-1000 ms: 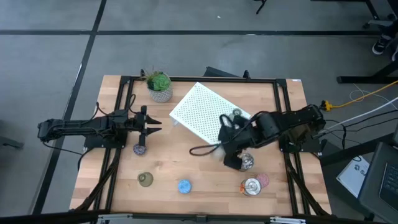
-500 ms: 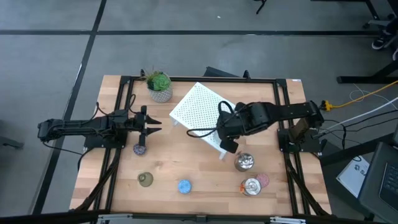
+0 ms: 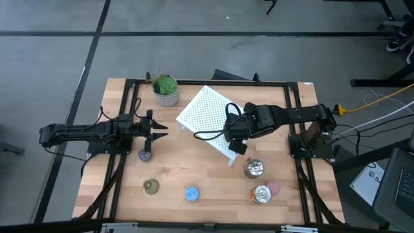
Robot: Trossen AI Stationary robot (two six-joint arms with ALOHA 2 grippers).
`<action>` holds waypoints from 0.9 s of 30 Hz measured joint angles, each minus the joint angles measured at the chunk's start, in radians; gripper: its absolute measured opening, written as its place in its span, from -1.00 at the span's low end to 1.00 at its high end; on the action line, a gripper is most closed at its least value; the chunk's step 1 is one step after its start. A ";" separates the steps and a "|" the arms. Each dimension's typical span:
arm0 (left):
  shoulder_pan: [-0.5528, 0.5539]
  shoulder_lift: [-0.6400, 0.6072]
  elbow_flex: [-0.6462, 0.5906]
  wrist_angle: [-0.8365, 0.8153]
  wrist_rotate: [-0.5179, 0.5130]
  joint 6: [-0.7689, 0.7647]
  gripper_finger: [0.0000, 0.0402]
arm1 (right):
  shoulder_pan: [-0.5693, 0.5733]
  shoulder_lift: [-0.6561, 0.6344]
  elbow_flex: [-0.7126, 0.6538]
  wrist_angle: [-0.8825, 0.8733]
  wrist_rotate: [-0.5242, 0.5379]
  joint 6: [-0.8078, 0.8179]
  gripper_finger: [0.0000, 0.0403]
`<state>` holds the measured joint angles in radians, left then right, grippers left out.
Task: Pick & Place candle stick holders
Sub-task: Put the right green vase on the shelf aligned with the other green vase
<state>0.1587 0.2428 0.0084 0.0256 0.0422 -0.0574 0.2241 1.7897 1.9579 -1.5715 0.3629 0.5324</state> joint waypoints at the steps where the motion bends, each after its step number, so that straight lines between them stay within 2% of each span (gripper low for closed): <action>1: 0.000 0.000 0.000 0.000 0.000 0.000 -0.36 | 0.000 0.000 0.000 0.000 0.000 -0.003 -0.89; 13: 0.000 0.000 0.000 0.000 0.000 0.000 -0.36 | 0.028 0.000 0.000 0.000 -0.026 -0.086 -0.83; 27: 0.000 0.000 0.000 0.000 0.000 0.000 -0.36 | 0.046 0.002 0.000 0.026 -0.030 -0.088 -0.38</action>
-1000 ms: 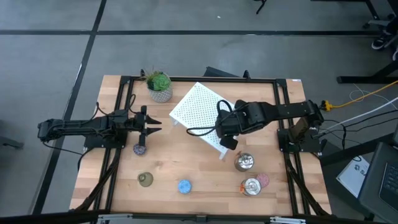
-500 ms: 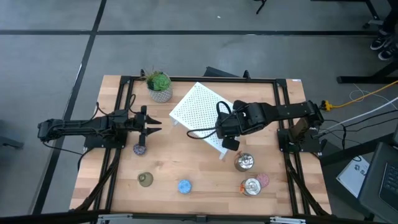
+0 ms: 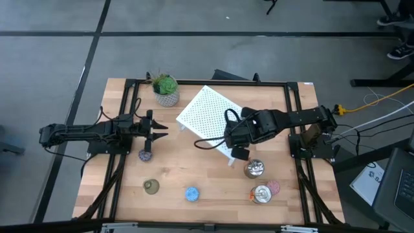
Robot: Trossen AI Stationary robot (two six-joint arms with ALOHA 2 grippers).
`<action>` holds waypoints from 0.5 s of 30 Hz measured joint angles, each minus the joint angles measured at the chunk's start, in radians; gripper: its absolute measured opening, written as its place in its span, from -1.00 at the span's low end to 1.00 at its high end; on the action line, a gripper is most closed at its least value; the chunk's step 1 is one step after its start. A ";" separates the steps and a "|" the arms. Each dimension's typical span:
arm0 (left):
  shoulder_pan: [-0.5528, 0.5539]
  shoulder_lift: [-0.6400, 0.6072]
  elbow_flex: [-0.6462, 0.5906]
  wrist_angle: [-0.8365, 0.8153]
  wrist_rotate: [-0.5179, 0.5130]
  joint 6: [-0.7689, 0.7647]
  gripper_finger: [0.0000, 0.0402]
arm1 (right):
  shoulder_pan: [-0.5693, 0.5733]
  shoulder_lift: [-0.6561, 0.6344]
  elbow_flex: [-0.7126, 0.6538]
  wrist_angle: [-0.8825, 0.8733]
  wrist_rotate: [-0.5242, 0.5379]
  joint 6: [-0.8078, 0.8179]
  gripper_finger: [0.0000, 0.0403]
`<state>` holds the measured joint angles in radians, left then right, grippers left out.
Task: Pick & Place candle stick holders
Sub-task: Put the right green vase on the shelf aligned with the other green vase
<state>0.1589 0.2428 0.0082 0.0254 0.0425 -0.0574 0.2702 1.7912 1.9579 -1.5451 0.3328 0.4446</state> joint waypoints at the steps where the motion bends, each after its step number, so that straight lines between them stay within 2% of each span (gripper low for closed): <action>1: 0.000 0.000 0.000 0.000 0.000 0.000 -0.37 | 0.000 0.000 0.000 0.010 0.000 0.000 -0.35; 7: 0.000 0.000 0.000 0.000 0.000 0.000 -0.37 | 0.018 0.000 0.041 0.022 -0.022 0.000 -0.26; 15: 0.000 0.000 0.000 0.000 0.000 0.000 -0.36 | 0.069 0.000 0.103 0.032 -0.020 0.000 -0.25</action>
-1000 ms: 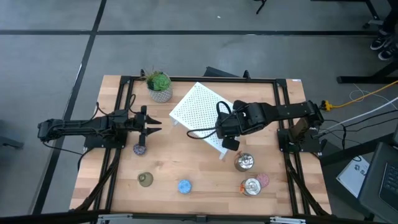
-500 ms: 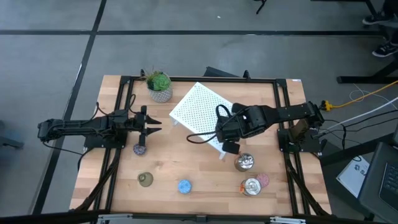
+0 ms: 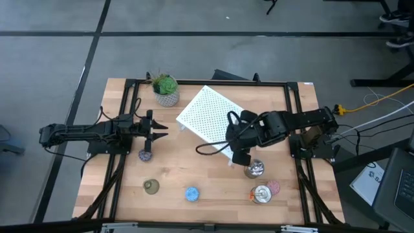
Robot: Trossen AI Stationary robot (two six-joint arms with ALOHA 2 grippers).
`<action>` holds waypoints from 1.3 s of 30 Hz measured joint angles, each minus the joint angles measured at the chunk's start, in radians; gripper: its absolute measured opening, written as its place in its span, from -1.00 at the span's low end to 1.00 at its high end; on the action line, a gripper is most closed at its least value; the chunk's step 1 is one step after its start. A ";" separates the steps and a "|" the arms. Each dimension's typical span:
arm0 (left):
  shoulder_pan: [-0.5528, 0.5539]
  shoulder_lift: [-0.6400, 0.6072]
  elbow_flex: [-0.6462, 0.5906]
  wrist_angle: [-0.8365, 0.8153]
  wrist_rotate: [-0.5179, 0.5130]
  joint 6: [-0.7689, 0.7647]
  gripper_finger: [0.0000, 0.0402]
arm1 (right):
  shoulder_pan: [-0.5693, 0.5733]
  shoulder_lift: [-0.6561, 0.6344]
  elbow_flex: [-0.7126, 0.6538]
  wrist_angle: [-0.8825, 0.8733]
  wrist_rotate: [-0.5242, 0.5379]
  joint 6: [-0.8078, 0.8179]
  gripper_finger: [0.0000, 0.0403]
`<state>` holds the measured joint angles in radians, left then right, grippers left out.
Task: Pick & Place candle stick holders
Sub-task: Put the right green vase on the shelf aligned with the other green vase
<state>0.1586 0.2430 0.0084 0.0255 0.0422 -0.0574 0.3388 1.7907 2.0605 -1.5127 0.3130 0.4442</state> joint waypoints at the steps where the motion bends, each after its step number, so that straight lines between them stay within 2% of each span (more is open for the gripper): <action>1: 0.000 0.000 0.000 0.000 0.000 0.000 -0.37 | 0.008 0.001 -0.001 0.008 0.000 0.001 -0.26; 7: 0.000 0.000 0.000 0.000 0.000 0.000 -0.36 | 0.068 0.031 -0.046 0.068 0.005 0.020 -0.45; 10: 0.000 0.000 0.000 0.000 0.000 0.000 -0.37 | 0.104 0.050 -0.093 0.110 0.063 0.045 -0.62; 17: 0.000 0.000 0.000 0.000 0.000 0.000 -0.36 | 0.163 0.058 -0.263 0.200 0.186 0.267 -0.87; 20: 0.000 0.000 0.000 0.000 0.000 0.000 -0.37 | 0.170 0.055 -0.306 0.258 0.246 0.333 -0.91; 25: 0.000 0.000 0.000 0.000 0.000 0.000 -0.37 | 0.173 0.054 -0.350 0.258 0.343 0.442 -0.92; 31: 0.000 0.000 0.000 0.000 0.000 0.000 -0.36 | 0.171 0.054 -0.396 0.252 0.346 0.517 -0.92; 39: 0.000 0.000 0.000 0.000 0.000 0.000 -0.37 | 0.144 0.053 -0.399 0.218 0.368 0.521 -0.92</action>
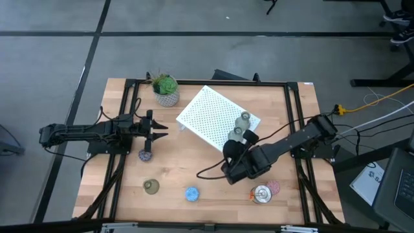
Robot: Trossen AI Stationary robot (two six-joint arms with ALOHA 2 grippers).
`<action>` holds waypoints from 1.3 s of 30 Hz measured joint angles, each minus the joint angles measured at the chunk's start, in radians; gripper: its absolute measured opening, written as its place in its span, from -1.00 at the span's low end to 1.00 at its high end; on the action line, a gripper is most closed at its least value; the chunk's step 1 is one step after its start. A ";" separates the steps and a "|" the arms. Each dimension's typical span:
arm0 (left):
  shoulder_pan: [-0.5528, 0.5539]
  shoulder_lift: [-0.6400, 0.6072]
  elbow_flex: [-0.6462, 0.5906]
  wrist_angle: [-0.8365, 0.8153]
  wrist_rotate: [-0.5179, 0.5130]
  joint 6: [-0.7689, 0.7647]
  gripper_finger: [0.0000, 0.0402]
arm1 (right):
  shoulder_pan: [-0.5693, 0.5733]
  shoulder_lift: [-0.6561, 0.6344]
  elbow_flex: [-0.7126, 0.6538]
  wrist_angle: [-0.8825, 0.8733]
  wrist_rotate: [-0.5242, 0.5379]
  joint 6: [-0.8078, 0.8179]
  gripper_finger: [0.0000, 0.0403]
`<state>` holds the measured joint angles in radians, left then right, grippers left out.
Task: Pick & Place candle stick holders
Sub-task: Put the right green vase on the shelf aligned with the other green vase, then put the green vase on the shelf aligned with the other green vase
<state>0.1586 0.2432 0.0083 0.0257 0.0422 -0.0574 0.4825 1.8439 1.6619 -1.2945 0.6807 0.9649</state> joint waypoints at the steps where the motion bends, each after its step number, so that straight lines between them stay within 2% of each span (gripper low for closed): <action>1: 0.000 0.000 0.000 0.000 0.000 0.000 -0.36 | -0.005 0.000 0.000 -0.007 0.000 0.000 -0.92; 16: 0.000 0.000 0.000 0.000 0.000 0.000 -0.36 | -0.039 0.000 0.000 -0.115 0.028 0.120 -0.92; 31: 0.000 0.000 0.000 0.000 0.000 0.000 -0.36 | -0.042 0.000 0.009 -0.101 0.059 0.082 -0.92; 35: 0.000 0.000 0.000 0.000 0.000 0.000 -0.36 | -0.022 -0.002 0.042 -0.071 0.029 0.047 -0.92; 39: 0.000 0.000 0.000 0.000 0.000 0.000 -0.36 | 0.007 -0.002 0.069 -0.016 -0.073 -0.002 -0.92</action>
<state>0.1585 0.2431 0.0082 0.0257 0.0422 -0.0574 0.4893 1.8416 1.7306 -1.3104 0.6075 0.9632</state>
